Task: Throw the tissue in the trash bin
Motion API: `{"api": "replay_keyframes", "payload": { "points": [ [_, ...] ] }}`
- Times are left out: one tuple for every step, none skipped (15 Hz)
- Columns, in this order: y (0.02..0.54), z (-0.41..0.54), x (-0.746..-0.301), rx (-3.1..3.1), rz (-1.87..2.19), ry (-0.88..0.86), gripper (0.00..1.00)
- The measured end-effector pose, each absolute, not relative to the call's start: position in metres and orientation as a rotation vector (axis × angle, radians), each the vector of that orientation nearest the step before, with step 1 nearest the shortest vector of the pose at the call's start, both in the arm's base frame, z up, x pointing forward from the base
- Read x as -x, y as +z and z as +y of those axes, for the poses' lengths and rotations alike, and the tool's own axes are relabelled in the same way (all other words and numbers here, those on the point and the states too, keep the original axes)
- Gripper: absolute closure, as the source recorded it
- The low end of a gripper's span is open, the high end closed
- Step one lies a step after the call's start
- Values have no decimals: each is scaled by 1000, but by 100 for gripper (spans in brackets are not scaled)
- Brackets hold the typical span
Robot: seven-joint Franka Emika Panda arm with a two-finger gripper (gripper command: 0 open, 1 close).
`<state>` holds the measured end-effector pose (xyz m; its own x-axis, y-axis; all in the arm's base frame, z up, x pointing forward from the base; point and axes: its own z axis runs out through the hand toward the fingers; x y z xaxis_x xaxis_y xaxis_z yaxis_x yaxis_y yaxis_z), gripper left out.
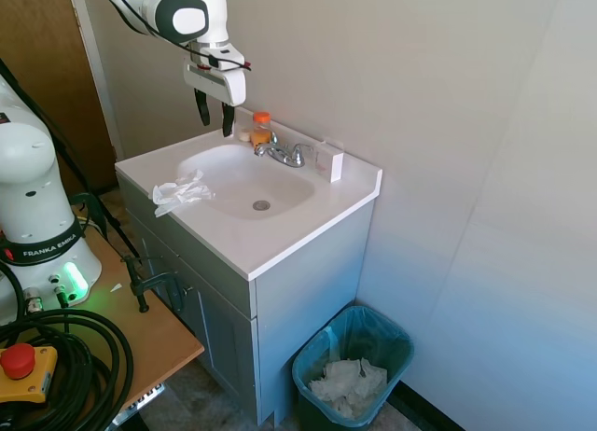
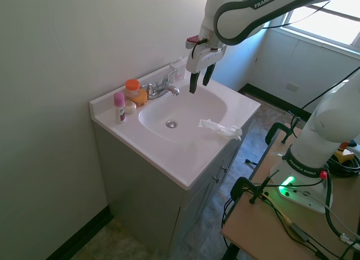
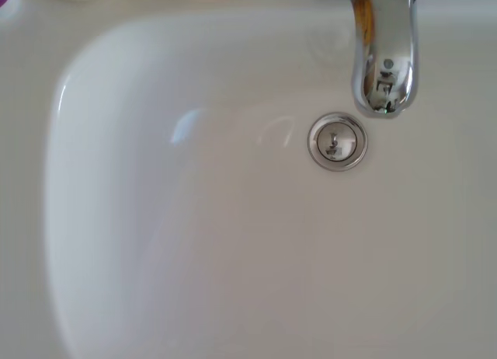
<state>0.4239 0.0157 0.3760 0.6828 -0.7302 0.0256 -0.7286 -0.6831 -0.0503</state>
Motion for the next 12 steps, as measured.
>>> {"api": "replay_keyframes", "payload": {
  "points": [
    [375,16,-424,2850,1236,-64,0],
    [374,16,-423,2853,1237,-53,0],
    [374,16,-422,2861,1233,-42,0],
    [372,18,-421,2874,1228,-28,0],
    [370,20,-419,2891,1220,-4,0],
    [365,22,-414,2913,1215,21,0],
    [357,24,-409,2934,1218,52,0],
    [349,26,-402,2955,1226,83,0],
    [340,26,-396,2974,1238,107,0],
    [329,26,-391,2996,1247,134,0],
    [318,25,-387,3014,1252,165,0],
    [307,25,-384,3026,1259,194,0]
  ]
}}
